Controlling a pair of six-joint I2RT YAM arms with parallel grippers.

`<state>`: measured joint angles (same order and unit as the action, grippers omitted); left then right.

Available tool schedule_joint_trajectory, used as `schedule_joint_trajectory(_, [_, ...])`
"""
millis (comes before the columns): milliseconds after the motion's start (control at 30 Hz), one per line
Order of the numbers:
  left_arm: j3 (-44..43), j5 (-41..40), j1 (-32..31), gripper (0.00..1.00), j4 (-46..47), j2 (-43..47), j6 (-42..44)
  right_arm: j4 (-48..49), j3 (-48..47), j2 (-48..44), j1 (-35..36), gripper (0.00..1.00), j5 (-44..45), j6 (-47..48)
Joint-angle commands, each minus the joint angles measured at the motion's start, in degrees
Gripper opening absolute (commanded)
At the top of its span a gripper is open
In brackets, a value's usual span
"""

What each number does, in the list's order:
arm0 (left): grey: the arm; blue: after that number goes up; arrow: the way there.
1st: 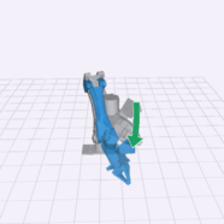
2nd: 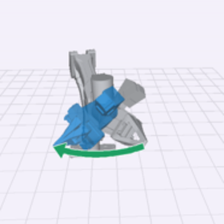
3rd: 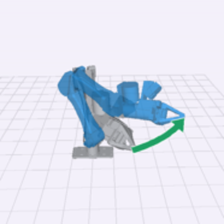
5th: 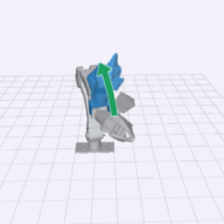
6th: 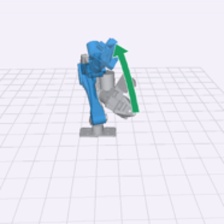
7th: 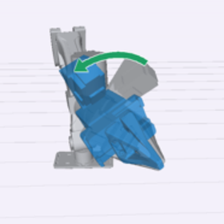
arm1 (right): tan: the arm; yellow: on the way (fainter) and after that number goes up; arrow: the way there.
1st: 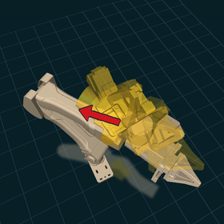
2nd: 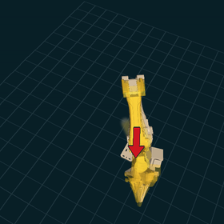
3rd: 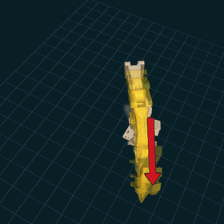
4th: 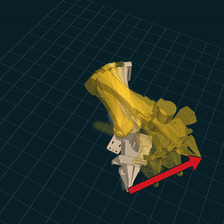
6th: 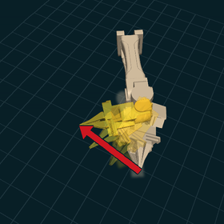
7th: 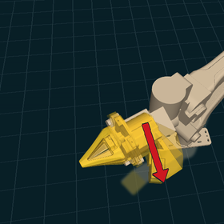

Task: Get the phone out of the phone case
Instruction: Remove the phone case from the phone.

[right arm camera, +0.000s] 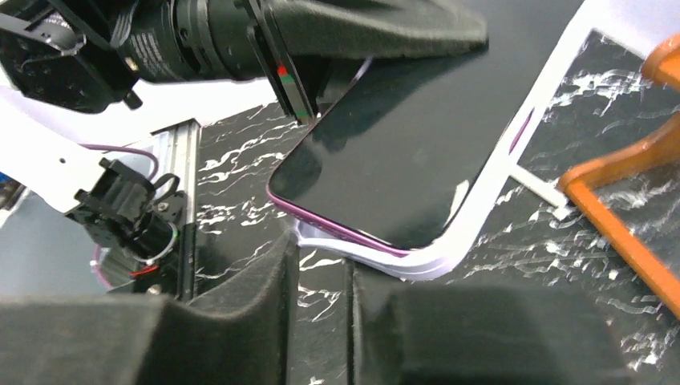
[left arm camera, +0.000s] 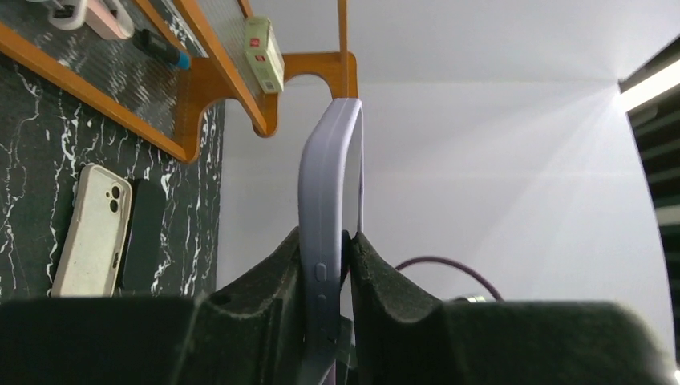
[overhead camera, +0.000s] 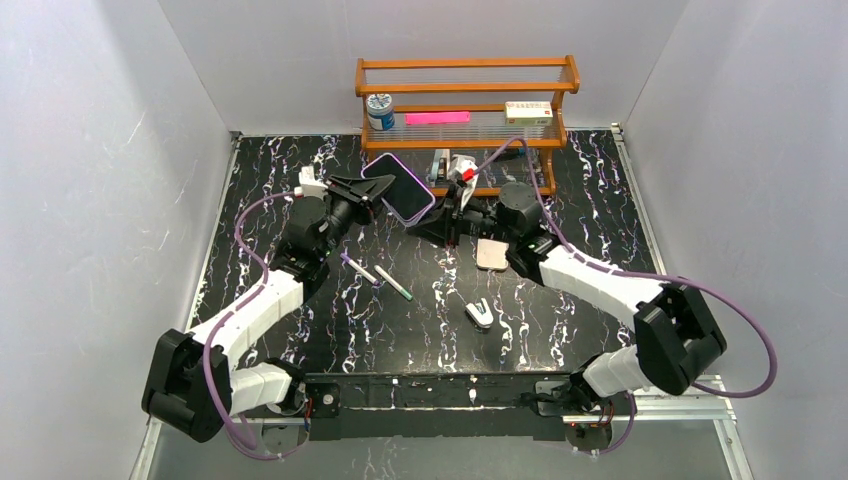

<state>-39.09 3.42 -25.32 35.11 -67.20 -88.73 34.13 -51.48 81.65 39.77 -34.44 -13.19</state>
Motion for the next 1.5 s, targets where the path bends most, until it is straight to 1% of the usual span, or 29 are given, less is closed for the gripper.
schedule_joint_trajectory(0, [-4.77, 14.07, -0.61, 0.0, 0.77, 1.99, 8.79, -1.45, 3.22, -3.42, -3.58, 0.37, 6.58, 0.43])
schedule_joint_trajectory(100, [-6.36, 16.78, 1.17, 0.0, -3.1, 2.05, 14.35, -4.36, 4.86, -6.39, -6.28, 0.56, 2.76, -2.73])
schedule_joint_trajectory(167, [-7.44, 18.16, 1.93, 0.0, -5.23, 2.11, 17.97, -8.77, 4.5, -8.19, -7.41, 0.66, 0.0, -2.95])
schedule_joint_trajectory(233, [-9.32, 19.9, 2.35, 0.0, -7.79, 1.92, 22.49, -13.15, 4.06, -10.13, -7.88, 0.72, -0.36, -2.78])
schedule_joint_trajectory(333, [-12.01, 22.77, 2.66, 0.0, -11.9, 1.52, 29.37, -17.4, 4.09, -13.31, -8.05, 0.76, -1.03, -0.12])
schedule_joint_trajectory(400, [-13.36, 24.92, 2.99, 0.0, -13.9, 1.08, 33.65, -19.07, 4.4, -15.74, -8.07, 0.76, -2.14, 3.04])
schedule_joint_trajectory(533, [-15.46, 30.57, 3.76, 0.0, -15.06, -0.48, 38.36, -22.86, 3.9, -18.01, -8.18, 0.76, -7.0, 10.99])
schedule_joint_trajectory(600, [-16.54, 34.75, 3.84, 0.0, -15.16, -1.74, 39.89, -25.39, 3.3, -18.39, -8.14, 0.76, -10.93, 17.92])
schedule_joint_trajectory(767, [-18.81, 43.49, 3.79, 0.0, -12.5, -4.28, 40.87, -31.39, -0.09, -16.68, -8.14, 0.75, -15.34, 24.06])
schedule_joint_trajectory(967, [-20.07, 48.37, 3.79, 0.0, -12.42, -4.08, 43.41, -34.04, -4.1, -12.11, -8.13, 0.71, -21.44, 24.59])
schedule_joint_trajectory(1200, [-20.13, 50.25, 3.79, 0.0, -12.08, -3.65, 43.82, -33.51, -5.38, -9.79, -8.15, 0.64, -25.89, 22.88])
schedule_joint_trajectory(1333, [-20.08, 50.96, 3.79, 0.0, -11.93, -3.47, 43.88, -30.91, -5.55, -8.9, -8.18, 0.56, -27.83, 20.08])
schedule_joint_trajectory(1467, [-19.95, 51.49, 3.79, 0.0, -11.86, -3.2, 44.11, -27.69, -5.64, -7.77, -8.2, 0.49, -29.2, 16.74])
